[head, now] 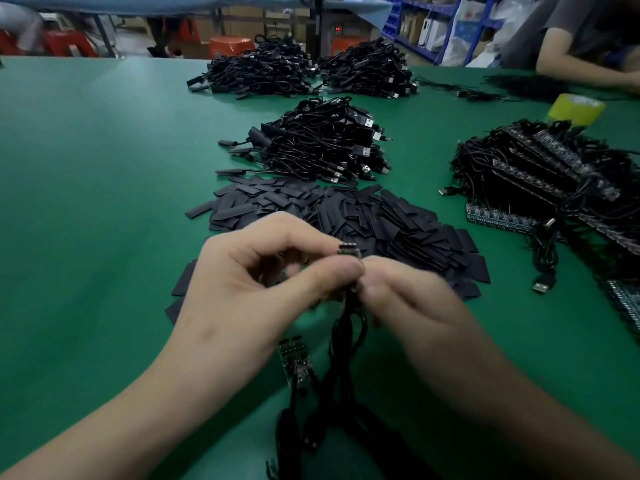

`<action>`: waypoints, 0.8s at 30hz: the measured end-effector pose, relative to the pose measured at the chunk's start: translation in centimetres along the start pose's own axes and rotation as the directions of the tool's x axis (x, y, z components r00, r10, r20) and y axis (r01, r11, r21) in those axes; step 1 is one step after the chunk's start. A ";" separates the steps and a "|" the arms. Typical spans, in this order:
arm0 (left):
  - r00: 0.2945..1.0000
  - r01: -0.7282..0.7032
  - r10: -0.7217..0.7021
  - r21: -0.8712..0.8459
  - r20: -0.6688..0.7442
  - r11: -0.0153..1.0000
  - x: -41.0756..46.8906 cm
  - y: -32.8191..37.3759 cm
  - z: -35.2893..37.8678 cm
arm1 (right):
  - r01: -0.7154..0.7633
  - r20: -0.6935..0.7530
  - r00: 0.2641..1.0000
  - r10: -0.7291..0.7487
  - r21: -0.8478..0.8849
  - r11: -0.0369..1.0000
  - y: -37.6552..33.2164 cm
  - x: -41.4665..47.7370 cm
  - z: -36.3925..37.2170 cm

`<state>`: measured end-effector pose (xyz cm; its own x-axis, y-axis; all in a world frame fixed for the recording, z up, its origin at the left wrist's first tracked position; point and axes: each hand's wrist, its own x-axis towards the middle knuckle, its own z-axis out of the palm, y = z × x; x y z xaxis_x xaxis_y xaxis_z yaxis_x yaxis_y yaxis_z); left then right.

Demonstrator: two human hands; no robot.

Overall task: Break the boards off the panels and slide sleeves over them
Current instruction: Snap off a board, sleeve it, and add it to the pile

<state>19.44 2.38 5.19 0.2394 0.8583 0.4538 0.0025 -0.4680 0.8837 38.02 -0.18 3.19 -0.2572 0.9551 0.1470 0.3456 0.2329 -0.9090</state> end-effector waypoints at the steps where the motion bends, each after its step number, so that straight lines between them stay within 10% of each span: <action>1: 0.999 0.025 -0.024 0.029 -0.046 0.999 -0.1 -0.3 0.0 | -0.038 0.014 0.999 0.037 0.093 0.995 -0.2 -0.1 -0.5; 6: 0.995 0.073 -0.066 0.101 -0.068 0.992 -0.4 -0.7 0.3 | 0.037 0.119 0.991 -0.064 0.216 0.976 -0.7 -0.2 -0.1; 11: 0.996 0.050 -0.082 0.567 0.030 0.822 -0.5 -2.3 -0.2 | -0.094 0.056 0.996 0.076 0.583 0.807 -0.9 0.5 -2.6; 15: 0.979 -0.041 -0.132 0.787 0.155 0.616 -0.2 -2.6 -0.7 | -0.216 0.034 0.973 0.226 0.464 0.859 -0.1 0.7 -4.4; 24: 0.929 -0.135 -0.226 0.837 0.293 0.531 0.7 -1.9 -1.9 | -0.196 0.064 0.980 0.189 0.121 0.973 1.0 0.5 -3.0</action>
<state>17.76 4.26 4.02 0.5060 0.8416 0.1889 0.7815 -0.5400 0.3125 40.97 1.07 3.48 -0.2441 0.9683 -0.0526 0.2776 0.0178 -0.9605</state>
